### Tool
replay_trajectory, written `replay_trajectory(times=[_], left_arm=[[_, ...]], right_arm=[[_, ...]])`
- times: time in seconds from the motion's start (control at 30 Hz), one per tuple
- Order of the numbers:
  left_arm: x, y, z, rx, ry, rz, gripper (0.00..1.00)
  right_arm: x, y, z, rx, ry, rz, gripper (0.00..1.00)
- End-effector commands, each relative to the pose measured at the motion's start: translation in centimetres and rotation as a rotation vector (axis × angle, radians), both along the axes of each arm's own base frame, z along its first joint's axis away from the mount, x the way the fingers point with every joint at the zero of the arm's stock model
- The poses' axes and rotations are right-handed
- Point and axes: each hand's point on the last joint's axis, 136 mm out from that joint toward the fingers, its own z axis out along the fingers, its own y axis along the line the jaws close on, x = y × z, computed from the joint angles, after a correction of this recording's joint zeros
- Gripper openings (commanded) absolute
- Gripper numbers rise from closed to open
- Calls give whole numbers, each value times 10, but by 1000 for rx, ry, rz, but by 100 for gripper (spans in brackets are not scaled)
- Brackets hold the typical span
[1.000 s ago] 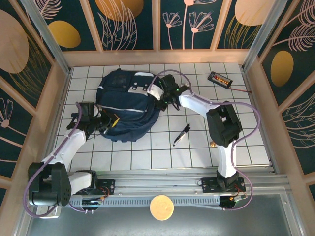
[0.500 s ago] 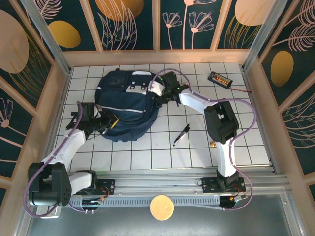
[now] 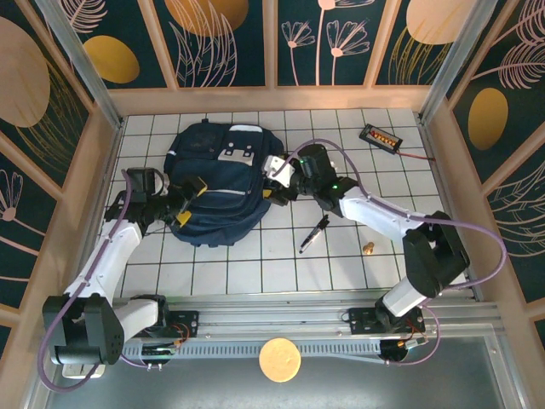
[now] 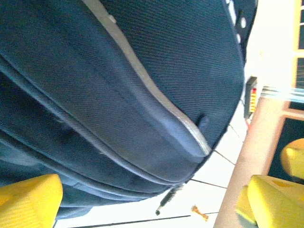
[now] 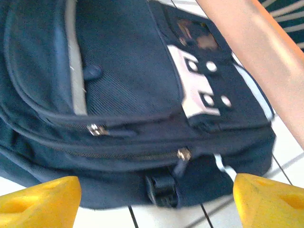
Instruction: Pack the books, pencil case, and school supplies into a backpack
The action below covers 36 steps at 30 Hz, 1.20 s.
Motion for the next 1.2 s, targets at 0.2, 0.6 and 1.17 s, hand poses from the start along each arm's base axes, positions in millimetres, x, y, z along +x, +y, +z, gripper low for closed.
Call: replay_trajectory(times=[0.2, 0.6, 1.17], left_arm=[[15, -7, 8, -108, 7, 23, 99], [18, -1, -18, -89, 50, 34, 99], [19, -2, -27, -101, 62, 40, 99]], right_arm=[[12, 39, -30, -18, -72, 221, 84], [22, 60, -60, -43, 20, 291, 79], [15, 62, -53, -65, 137, 357, 69]])
